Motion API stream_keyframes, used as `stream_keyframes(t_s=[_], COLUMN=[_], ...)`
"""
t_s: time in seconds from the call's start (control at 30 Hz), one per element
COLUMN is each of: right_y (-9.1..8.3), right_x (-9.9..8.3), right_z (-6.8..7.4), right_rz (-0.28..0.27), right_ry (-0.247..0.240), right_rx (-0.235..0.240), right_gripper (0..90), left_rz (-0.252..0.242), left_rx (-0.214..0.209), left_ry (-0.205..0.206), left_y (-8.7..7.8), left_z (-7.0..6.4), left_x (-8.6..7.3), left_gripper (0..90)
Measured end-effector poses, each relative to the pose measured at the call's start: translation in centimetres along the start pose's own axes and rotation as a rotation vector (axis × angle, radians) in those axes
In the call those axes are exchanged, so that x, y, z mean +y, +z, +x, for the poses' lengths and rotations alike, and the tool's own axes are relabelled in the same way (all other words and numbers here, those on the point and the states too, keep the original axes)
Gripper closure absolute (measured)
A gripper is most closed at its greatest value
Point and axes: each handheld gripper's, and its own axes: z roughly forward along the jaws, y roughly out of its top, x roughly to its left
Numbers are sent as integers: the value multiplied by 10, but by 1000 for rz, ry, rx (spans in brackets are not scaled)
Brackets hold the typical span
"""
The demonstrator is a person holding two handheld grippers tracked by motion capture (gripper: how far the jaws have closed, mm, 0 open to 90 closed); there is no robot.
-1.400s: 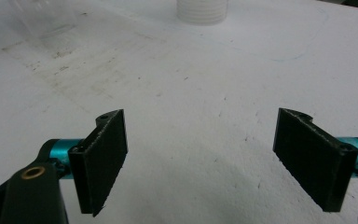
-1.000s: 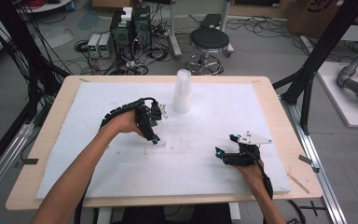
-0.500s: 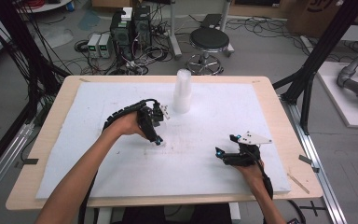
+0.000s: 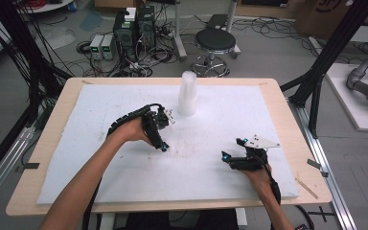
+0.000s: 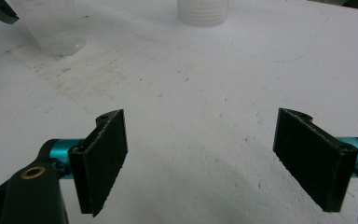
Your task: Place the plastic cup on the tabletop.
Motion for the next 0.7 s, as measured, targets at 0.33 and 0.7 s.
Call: stream_keyframes(t_s=[0.33,0.7], right_y=[0,-1], right_x=[0,-1], right_z=[0,1], right_rz=[1,-11], right_ry=[-3,-5], right_rx=[2,5], right_gripper=[172,172], left_rz=[-107,-236], left_rx=[-7,-2], left_ry=[-51,-96], left_y=[-4,-24], left_z=[0,-10], left_x=[-18,-53], left_gripper=[71,67])
